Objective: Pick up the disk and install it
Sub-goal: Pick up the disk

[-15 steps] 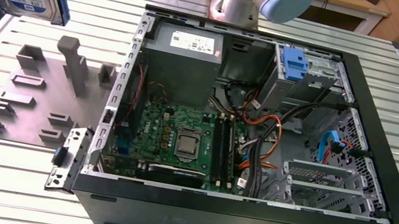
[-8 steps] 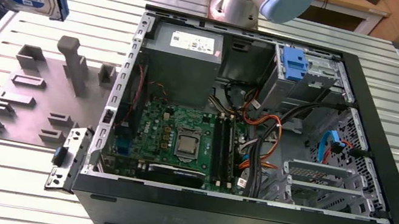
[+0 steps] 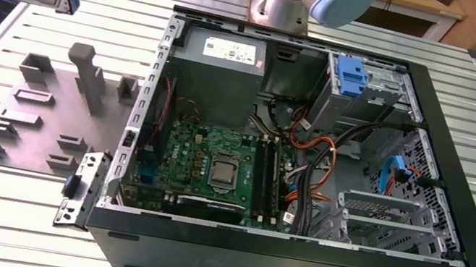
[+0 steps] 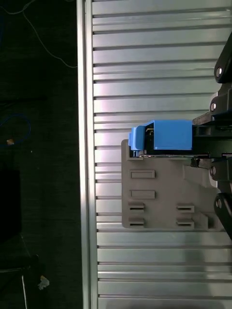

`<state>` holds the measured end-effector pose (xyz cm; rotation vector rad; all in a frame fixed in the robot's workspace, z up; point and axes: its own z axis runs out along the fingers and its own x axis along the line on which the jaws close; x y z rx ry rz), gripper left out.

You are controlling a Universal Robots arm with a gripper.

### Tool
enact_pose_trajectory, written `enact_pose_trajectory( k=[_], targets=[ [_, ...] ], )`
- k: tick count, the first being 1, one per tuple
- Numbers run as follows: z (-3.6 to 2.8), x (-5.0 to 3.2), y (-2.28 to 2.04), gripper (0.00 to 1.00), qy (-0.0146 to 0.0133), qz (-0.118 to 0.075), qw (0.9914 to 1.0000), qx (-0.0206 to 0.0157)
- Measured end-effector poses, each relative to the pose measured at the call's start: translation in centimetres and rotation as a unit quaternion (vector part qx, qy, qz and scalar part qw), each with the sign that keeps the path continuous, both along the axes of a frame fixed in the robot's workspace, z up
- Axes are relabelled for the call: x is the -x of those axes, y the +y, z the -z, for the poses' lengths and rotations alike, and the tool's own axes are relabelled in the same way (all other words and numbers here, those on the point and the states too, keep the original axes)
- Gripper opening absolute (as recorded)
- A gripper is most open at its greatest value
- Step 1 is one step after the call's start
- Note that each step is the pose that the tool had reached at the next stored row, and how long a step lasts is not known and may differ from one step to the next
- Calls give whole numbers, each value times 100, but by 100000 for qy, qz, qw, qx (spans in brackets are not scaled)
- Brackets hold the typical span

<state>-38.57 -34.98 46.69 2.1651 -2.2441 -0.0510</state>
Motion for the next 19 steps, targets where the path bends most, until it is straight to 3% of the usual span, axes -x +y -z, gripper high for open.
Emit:
enact_pose_trajectory(
  k=[6,19],
  targets=[
    [-102,0,0,35,1,-2,100000,0],
    [-112,0,0,35,-1,-4,100000,0]
  ],
)
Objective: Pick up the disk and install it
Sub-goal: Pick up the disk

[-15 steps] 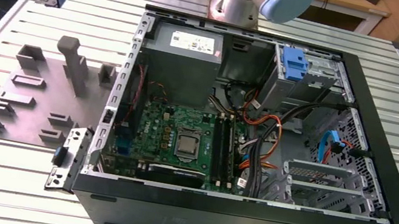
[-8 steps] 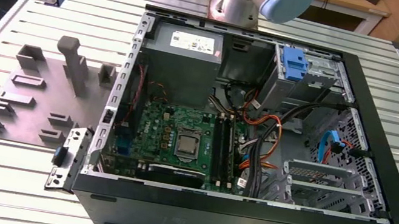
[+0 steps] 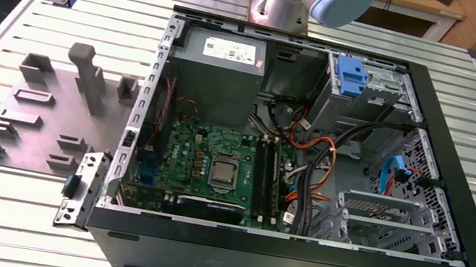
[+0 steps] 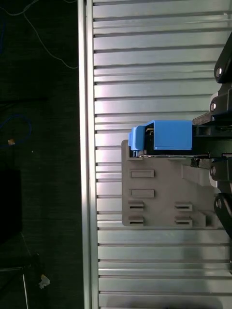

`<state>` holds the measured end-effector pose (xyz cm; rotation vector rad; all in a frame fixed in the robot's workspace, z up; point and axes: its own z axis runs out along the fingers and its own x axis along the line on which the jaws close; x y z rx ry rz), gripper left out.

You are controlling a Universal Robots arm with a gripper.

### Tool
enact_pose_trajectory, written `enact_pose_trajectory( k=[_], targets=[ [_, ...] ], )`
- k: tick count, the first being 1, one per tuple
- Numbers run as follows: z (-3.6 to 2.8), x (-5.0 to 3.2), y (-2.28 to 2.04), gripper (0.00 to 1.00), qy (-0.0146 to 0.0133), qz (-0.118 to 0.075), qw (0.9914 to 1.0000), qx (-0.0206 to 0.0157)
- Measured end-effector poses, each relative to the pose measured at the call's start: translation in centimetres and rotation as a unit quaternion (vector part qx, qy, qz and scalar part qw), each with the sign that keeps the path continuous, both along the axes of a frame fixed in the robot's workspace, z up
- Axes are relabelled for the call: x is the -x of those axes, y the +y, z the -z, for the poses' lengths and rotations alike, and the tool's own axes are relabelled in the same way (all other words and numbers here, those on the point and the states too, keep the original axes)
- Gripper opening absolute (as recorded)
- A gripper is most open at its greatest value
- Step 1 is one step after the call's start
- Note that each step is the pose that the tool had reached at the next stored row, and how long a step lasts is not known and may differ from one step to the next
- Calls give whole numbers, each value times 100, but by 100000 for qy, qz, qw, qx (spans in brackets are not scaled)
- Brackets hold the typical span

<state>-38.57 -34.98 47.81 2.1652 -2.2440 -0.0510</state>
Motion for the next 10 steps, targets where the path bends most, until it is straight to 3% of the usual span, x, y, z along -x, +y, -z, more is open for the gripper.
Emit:
enact_pose_trajectory(
  k=[4,10],
  targets=[
    [-33,0,0,35,4,0,100000,1],
    [-146,0,0,35,0,0,100000,-1]
  ],
)
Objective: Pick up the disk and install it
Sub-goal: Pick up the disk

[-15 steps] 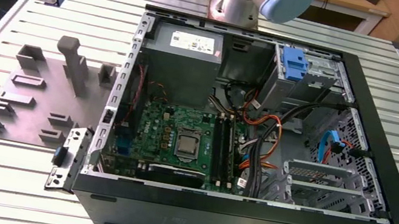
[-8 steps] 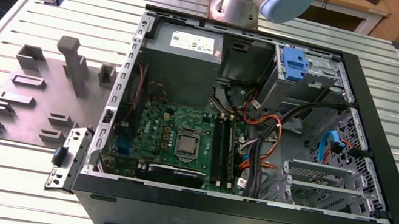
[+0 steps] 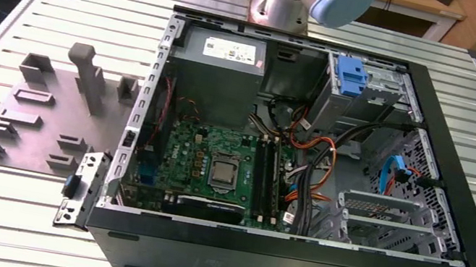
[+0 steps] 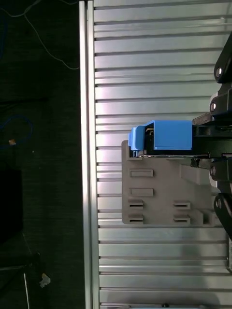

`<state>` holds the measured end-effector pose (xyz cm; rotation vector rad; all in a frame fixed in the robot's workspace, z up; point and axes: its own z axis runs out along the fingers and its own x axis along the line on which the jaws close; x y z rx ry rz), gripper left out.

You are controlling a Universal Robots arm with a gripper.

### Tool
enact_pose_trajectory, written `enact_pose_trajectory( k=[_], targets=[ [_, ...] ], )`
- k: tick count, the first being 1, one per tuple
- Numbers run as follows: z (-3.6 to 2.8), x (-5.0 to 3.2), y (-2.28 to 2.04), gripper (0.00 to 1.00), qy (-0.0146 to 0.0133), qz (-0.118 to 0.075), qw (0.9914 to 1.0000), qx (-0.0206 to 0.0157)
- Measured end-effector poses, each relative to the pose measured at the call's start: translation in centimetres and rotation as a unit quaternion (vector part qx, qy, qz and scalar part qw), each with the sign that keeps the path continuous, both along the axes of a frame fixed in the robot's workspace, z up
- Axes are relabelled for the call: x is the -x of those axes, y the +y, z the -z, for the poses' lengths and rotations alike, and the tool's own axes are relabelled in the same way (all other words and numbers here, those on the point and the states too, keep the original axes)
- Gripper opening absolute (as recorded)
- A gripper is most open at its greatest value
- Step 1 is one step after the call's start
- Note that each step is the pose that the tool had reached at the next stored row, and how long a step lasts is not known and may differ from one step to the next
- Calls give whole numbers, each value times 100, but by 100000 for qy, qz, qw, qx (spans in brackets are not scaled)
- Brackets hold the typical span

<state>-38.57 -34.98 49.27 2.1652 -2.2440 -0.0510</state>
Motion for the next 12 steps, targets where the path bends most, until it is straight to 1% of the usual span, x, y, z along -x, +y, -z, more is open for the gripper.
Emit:
enact_pose_trajectory(
  k=[8,9,12],
  targets=[
    [-162,0,0,35,6,1,100000,3],
    [-172,0,0,35,6,1,100000,3],
    [-174,0,0,35,5,2,100000,2]
  ],
)
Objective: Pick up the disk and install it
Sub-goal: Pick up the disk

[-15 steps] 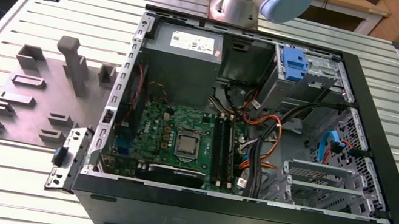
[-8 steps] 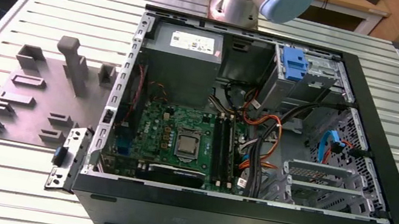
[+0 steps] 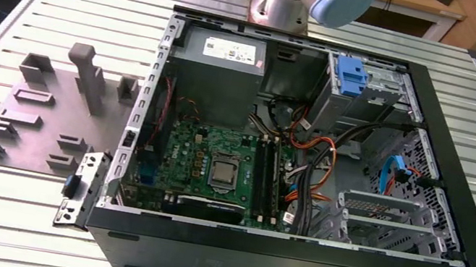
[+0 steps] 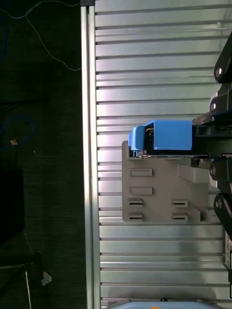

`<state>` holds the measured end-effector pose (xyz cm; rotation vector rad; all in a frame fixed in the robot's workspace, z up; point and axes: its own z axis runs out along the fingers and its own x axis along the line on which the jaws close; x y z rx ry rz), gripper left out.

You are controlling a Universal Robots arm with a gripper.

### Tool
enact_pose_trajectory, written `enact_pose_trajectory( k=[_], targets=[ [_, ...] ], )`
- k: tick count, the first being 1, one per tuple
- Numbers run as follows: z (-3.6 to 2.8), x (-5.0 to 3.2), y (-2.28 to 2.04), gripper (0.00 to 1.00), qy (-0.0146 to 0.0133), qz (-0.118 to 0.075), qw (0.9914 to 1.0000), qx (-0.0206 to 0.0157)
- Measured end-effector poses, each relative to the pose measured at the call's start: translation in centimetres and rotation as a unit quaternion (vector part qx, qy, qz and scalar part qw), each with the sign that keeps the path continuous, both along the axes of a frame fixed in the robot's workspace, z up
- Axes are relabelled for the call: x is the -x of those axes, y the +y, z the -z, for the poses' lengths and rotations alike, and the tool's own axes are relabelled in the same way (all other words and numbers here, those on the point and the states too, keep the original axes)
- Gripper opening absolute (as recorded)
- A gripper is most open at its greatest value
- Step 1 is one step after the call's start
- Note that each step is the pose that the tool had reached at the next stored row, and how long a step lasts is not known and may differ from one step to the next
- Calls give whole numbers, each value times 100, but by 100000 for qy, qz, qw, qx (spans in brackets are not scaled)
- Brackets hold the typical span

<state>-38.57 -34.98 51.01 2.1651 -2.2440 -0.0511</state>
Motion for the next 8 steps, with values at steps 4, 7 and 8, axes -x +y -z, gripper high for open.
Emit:
enact_pose_trajectory(
  k=[4,7,8],
  targets=[
    [-2,0,0,35,-3,-3,100000,-1],
    [-2,0,0,35,-2,0,100000,-1],
    [-3,0,0,35,-2,0,100000,0]
  ],
)
